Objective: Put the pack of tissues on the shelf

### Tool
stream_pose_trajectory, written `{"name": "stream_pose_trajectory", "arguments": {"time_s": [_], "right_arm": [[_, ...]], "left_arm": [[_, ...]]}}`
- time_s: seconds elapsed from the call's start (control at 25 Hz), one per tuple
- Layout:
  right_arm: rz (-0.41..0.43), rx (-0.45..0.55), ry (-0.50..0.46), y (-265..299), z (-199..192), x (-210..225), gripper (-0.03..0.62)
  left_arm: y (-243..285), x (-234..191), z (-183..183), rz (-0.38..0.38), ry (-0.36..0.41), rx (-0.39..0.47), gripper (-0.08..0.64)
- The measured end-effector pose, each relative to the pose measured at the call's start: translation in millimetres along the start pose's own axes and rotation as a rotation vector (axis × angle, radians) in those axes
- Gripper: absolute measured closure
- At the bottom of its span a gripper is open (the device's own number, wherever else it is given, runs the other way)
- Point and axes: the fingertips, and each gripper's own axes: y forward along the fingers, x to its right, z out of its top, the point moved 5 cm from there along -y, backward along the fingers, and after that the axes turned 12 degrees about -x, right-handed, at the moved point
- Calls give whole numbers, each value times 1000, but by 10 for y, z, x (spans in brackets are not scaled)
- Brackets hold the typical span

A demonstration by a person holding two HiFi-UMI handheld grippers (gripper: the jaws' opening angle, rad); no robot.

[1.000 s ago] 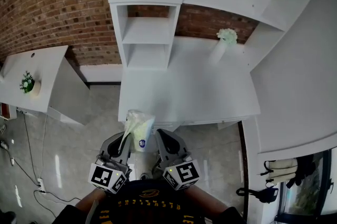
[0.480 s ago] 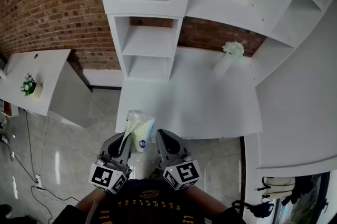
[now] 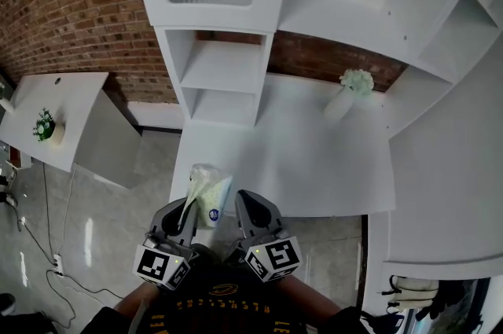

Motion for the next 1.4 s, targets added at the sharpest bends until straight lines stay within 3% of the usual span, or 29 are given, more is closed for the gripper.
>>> {"name": "stream_pose_trajectory", "arguments": {"time_s": [0.32,1.0,1.12,1.4], "right_arm": [[-29,-13,-17,317,49,94,594],[-176,31,-12,1131,493,318,594],[-202,30,-27,1291,602,350,594],[-264,43,-76,1590,754,525,594]], "left_arm": [[213,-385,-31,20,-15,-19,548],[878,-1312,575,-65,53,46,548],[997,-1467,660,-80,75,39,548],[1363,-1722,841,-45,165,127,548]]}}
